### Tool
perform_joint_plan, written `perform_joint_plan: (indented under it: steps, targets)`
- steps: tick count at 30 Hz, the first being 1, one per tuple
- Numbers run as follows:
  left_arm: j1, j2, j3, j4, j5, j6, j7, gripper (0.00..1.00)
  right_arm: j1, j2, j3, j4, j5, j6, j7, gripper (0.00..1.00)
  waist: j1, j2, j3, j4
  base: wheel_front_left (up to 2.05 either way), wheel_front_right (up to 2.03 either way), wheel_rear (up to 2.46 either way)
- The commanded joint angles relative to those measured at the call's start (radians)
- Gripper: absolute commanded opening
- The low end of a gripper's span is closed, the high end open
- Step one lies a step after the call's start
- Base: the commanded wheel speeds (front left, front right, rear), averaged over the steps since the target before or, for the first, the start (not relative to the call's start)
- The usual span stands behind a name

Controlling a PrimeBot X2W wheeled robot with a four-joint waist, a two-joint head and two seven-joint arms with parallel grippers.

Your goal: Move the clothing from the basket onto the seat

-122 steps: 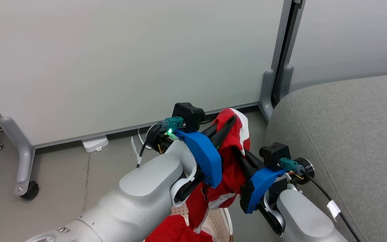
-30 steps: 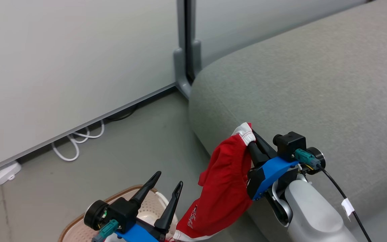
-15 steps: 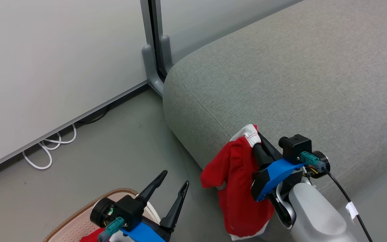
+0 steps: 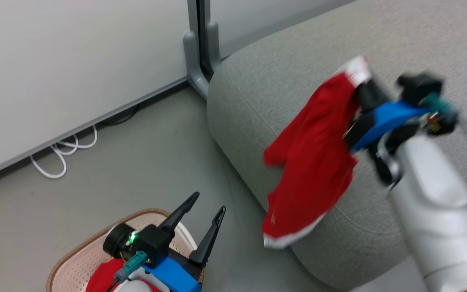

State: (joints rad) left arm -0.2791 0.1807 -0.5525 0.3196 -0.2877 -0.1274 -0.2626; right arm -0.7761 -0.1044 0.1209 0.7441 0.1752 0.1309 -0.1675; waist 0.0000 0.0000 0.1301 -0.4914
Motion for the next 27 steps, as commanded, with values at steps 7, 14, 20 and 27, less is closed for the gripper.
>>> perform_joint_plan:
  steps: [7,14,20,27]
  targets:
    - [-0.121,0.049,-0.056,-0.03,0.011,-0.004,0.005,1.0,-0.264,-0.195,-0.18,0.042,-0.065,0.0,0.066,0.0,0.0,0.0,0.176,0.122,0.0,0.0,0.0]
    - [-0.218,0.078,-0.084,-0.066,0.018,-0.004,0.014,1.0,-0.364,-0.311,-0.337,0.076,-0.112,0.0,0.06,0.0,0.0,0.0,0.316,0.194,0.0,0.0,0.0]
    - [-0.291,0.103,-0.11,-0.097,0.028,-0.004,0.028,1.0,-0.305,-0.318,-0.452,0.151,-0.13,0.0,-0.002,0.0,0.0,0.0,0.401,0.231,0.0,0.0,0.0]
    - [-0.326,0.119,-0.123,-0.119,0.035,-0.004,0.037,1.0,-0.226,-0.29,-0.541,0.26,-0.155,0.0,-0.052,0.0,0.0,0.0,0.438,0.25,0.0,0.0,0.0]
